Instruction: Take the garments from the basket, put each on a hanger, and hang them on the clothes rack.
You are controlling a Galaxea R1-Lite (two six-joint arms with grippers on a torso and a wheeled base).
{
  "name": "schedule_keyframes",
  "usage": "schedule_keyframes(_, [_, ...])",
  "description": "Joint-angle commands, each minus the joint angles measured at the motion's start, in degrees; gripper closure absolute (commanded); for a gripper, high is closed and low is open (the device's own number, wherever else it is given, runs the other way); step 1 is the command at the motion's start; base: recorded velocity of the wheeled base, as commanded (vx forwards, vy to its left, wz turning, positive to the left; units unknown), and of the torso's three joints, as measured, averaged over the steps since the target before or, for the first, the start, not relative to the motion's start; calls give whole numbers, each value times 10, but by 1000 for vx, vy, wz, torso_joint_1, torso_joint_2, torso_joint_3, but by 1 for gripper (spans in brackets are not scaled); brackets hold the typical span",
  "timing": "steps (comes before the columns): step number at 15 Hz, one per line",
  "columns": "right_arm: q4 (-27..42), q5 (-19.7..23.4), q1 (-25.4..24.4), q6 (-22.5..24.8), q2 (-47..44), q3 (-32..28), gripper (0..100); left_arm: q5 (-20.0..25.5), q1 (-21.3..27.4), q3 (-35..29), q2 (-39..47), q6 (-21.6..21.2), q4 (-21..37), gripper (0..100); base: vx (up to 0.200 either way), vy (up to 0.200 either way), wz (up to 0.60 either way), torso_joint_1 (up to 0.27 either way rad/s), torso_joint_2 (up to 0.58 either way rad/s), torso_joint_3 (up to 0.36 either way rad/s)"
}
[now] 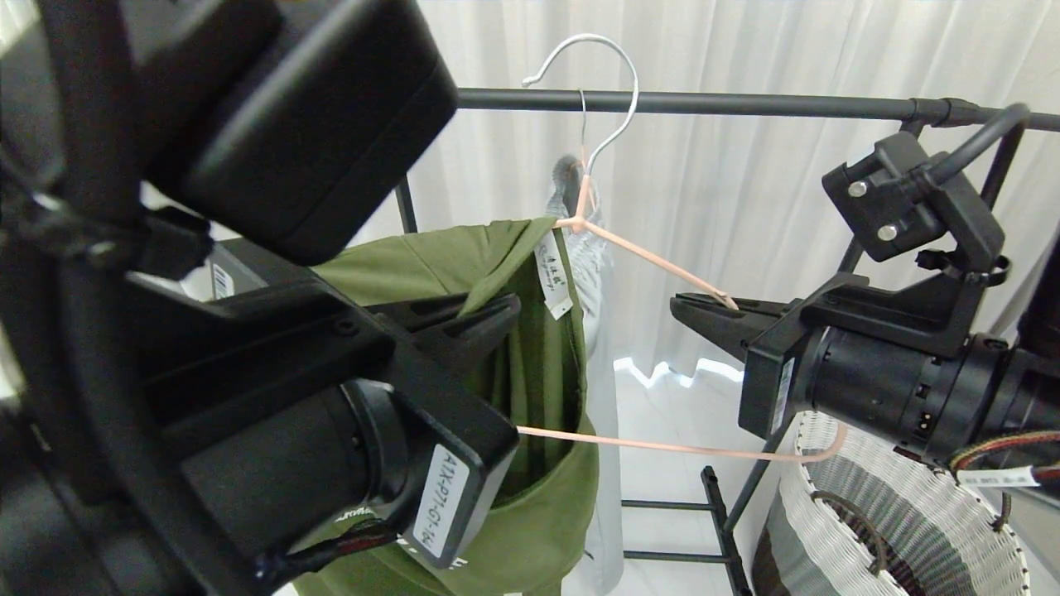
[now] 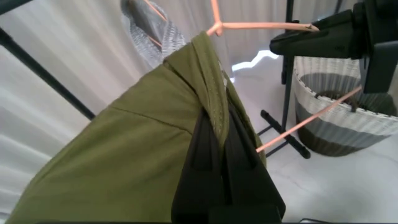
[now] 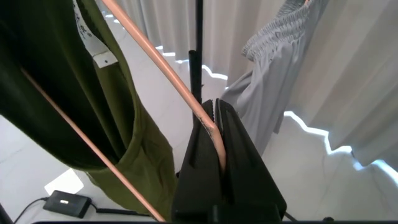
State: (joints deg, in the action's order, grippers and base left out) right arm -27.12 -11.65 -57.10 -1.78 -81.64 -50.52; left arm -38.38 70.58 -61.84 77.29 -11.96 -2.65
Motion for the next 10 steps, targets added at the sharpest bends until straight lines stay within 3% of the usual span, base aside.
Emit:
schedule_keyframes(1, [-1, 1, -6, 0, -1, -6, 100, 15, -13, 13, 7, -1, -18, 100, 0, 0, 0, 0, 0, 0])
schedule_keyframes(4, [-1, 1, -21, 0, -6, -17, 100, 18, -45, 25, 25, -3, -75, 100, 0, 0, 0, 0, 0, 0])
schedule_keyframes(10, [-28, 0, -37, 12, -26, -27, 100, 19, -50, 24, 23, -13, -80, 100, 0, 0, 0, 0, 0, 0])
